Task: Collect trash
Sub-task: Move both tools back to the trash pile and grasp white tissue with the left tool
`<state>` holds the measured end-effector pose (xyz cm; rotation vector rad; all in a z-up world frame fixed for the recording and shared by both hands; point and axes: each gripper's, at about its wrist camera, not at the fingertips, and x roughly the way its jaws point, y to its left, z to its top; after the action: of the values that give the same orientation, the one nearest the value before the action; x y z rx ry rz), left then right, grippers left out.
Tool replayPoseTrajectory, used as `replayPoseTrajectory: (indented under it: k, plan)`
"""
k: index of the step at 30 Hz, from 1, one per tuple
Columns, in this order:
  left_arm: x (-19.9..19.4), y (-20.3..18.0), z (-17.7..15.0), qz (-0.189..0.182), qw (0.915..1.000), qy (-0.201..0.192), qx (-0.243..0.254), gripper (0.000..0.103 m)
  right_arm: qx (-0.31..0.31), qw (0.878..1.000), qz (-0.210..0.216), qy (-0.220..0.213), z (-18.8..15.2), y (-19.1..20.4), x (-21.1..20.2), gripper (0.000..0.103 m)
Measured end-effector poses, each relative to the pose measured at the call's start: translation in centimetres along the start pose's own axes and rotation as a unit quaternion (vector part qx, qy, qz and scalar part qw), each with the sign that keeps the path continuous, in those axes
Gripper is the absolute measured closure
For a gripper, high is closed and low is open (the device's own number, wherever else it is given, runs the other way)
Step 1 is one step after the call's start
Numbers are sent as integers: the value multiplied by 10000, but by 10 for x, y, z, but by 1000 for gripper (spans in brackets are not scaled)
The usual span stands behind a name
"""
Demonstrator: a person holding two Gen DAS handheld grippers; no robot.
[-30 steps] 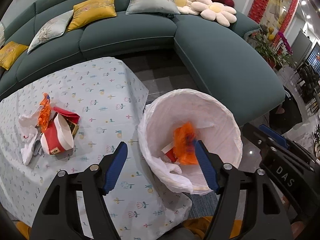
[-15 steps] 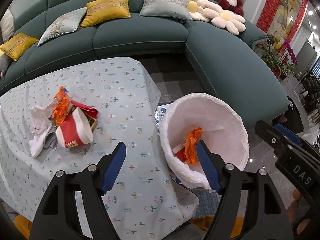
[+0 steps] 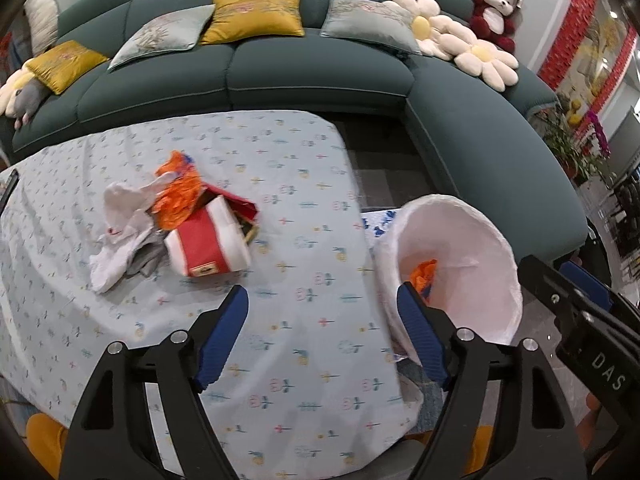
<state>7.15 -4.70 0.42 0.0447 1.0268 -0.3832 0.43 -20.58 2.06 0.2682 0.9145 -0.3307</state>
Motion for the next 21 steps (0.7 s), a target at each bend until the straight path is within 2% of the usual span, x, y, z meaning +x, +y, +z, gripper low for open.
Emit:
replayPoseTrajectory:
  k: [9, 14, 21]
  plan:
    - [1, 59, -9, 262, 9992, 22, -305, 29, -294, 9994, 67, 169, -11, 46, 11, 37]
    - [4, 91, -12, 527, 9979, -28, -371, 22, -408, 9988, 75, 244, -13, 72, 22, 34]
    - [19, 147, -17, 776, 9947, 146, -663, 21, -573, 9967, 236, 525, -21, 114, 49, 34]
